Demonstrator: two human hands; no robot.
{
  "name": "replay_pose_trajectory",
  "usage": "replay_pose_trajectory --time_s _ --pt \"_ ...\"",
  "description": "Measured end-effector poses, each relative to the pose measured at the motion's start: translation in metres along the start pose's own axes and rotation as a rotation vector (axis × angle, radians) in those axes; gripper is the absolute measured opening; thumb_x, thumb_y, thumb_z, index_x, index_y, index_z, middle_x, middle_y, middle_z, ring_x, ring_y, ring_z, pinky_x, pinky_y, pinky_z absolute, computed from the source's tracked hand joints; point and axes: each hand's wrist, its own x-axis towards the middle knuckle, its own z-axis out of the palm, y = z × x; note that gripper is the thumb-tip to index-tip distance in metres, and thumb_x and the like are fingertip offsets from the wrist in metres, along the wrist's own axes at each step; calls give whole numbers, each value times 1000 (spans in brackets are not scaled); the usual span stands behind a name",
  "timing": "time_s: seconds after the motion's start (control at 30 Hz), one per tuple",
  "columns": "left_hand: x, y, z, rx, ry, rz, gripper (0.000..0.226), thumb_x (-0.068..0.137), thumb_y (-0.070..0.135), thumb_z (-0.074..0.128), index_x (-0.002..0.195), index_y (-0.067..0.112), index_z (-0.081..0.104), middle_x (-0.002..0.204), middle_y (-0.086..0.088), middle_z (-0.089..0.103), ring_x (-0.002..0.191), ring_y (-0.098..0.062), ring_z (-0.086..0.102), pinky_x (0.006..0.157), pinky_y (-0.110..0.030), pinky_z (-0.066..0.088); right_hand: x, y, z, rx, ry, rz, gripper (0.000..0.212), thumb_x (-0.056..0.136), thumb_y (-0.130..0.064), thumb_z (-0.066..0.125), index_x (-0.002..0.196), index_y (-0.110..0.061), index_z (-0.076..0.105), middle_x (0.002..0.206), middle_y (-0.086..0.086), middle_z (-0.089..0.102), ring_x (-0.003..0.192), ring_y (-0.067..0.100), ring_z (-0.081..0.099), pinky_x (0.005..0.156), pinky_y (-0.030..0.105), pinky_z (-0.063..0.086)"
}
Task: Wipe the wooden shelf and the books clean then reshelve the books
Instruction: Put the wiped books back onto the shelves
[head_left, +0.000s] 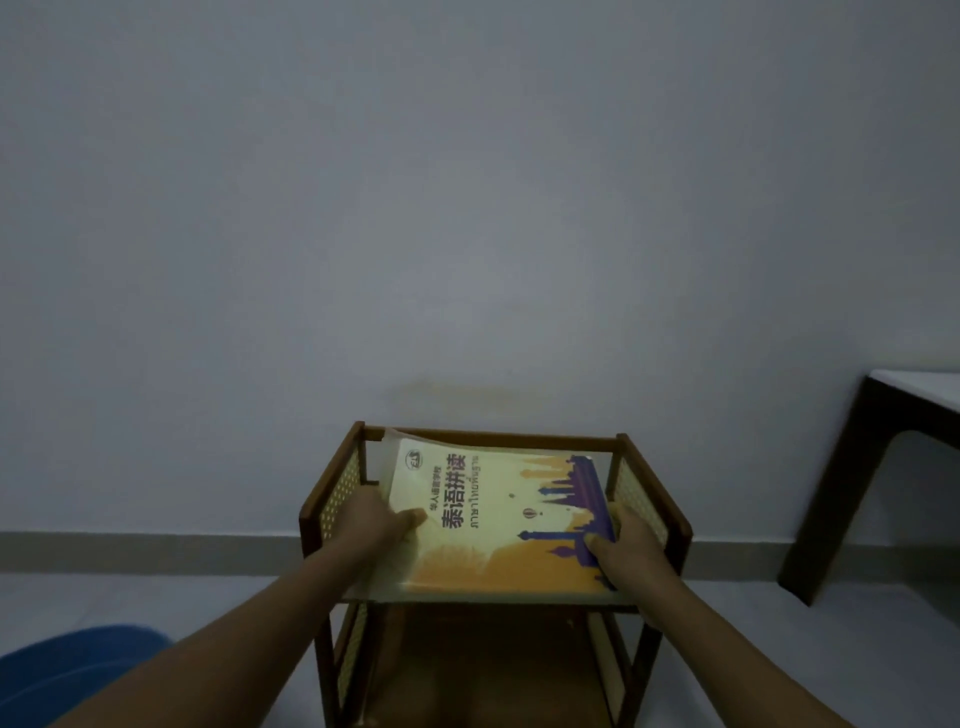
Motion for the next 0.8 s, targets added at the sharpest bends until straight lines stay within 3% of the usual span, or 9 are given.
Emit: replay_pose_trajectory --time_s 0.17,0.27,0.37,0.4,0.53,0.6,0.67,0.73,0.8 --pt "4 -16 14 103 52 106 26 83 24 70 102 11 59 100 -7 69 86 -20 68 69 -33 59 2 11 12 -41 8 -37 33 98 -14 47 131 -12 46 101 -2 53 82 6 49 62 22 41" --pt "1 -20 12 190 100 173 45 81 33 72 116 14 51 105 -3 66 89 -17 65 66 -30 56 -5 10 9 -23 -14 -53 29 101 -19 43 129 -14 46 102 -4 59 83 5 52 66 24 43" --pt "-30 -31 9 212 189 289 70 79 48 69 134 18 37 122 1 55 107 -17 59 79 -37 57 -26 17 -2 100 -89 -47 34 102 -27 39 135 -21 39 104 -14 53 93 3 54 63 15 41" --pt "-46 -38 9 182 194 321 76 79 49 69 138 20 32 128 3 51 113 -16 55 83 -38 56 -36 20 -8 136 -121 -61 37 100 -30 41 137 -26 36 109 -14 50 99 4 53 64 13 41" --pt "-87 -53 8 132 85 419 69 80 32 73 134 35 31 128 19 42 113 -2 47 85 -17 47 -59 32 -21 155 -251 -117 58 88 -21 65 130 -39 28 112 -28 46 99 -7 50 68 4 47" --pt "-87 -55 6 192 121 379 68 83 24 71 140 26 33 129 14 47 112 -7 51 87 -26 49 -57 39 -17 20 -185 -160 69 87 -17 68 141 -32 28 123 -18 51 108 0 51 79 8 45" --pt "-83 -54 2 275 195 315 66 84 25 70 142 15 38 130 -2 59 109 -19 61 84 -33 53 -50 40 -11 -116 -54 -204 64 89 -20 65 145 -22 32 132 -5 54 113 9 51 86 15 42" --pt "-81 -50 1 340 214 285 63 83 29 71 139 13 46 125 -9 64 105 -24 64 81 -33 53 -43 40 -8 -205 29 -233 55 91 -24 62 141 -21 40 132 -1 58 114 14 55 84 19 42" --pt "-79 -46 -2 362 167 308 67 80 36 73 138 14 47 125 -5 64 105 -22 64 76 -28 51 -38 40 -5 -268 50 -243 50 91 -26 61 138 -25 44 129 -2 60 111 16 57 79 20 42"
